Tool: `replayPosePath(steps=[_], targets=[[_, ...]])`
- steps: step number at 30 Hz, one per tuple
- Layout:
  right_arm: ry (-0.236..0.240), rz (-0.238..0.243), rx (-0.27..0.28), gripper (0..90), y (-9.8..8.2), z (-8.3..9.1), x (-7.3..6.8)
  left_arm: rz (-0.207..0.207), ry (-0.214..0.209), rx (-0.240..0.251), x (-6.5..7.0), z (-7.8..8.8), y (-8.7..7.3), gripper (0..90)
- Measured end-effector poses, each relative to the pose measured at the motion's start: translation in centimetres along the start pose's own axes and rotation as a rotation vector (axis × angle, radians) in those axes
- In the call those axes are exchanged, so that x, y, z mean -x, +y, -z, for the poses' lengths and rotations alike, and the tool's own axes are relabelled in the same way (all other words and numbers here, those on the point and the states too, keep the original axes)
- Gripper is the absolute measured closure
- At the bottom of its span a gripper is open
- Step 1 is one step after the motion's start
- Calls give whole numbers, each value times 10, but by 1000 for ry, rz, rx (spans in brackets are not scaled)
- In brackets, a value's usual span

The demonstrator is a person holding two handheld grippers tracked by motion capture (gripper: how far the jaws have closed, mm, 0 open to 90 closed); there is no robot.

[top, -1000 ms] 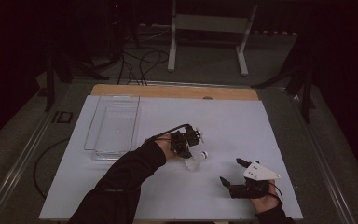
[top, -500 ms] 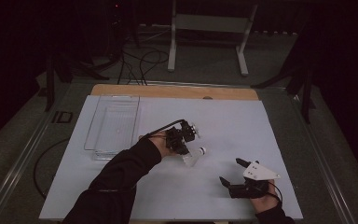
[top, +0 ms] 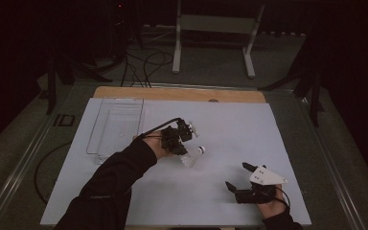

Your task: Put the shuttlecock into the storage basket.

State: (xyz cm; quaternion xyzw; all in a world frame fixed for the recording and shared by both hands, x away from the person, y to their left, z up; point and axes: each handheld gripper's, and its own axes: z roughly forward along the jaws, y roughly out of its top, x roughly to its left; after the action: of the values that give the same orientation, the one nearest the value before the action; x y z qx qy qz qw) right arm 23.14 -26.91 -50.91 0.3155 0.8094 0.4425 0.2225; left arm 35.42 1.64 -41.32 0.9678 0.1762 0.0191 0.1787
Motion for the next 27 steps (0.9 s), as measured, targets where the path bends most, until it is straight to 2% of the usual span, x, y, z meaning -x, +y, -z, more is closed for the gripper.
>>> replayPosePath(steps=[4,11,17,18,27], targets=[[1,-3,-1,98,0,0,-1,4,15,-1,-1,8,-4,900],[1,3,-4,98,0,0,-1,41,40,19,-9,22,-13,900],[1,5,-1,98,0,-1,-1,52,70,17,-14,31,-19,900],[3,-2,1,98,1,-1,-2,68,76,22,-17,36,-22,900],[3,5,9,98,1,0,-2,128,118,40,-31,57,-40,900]])
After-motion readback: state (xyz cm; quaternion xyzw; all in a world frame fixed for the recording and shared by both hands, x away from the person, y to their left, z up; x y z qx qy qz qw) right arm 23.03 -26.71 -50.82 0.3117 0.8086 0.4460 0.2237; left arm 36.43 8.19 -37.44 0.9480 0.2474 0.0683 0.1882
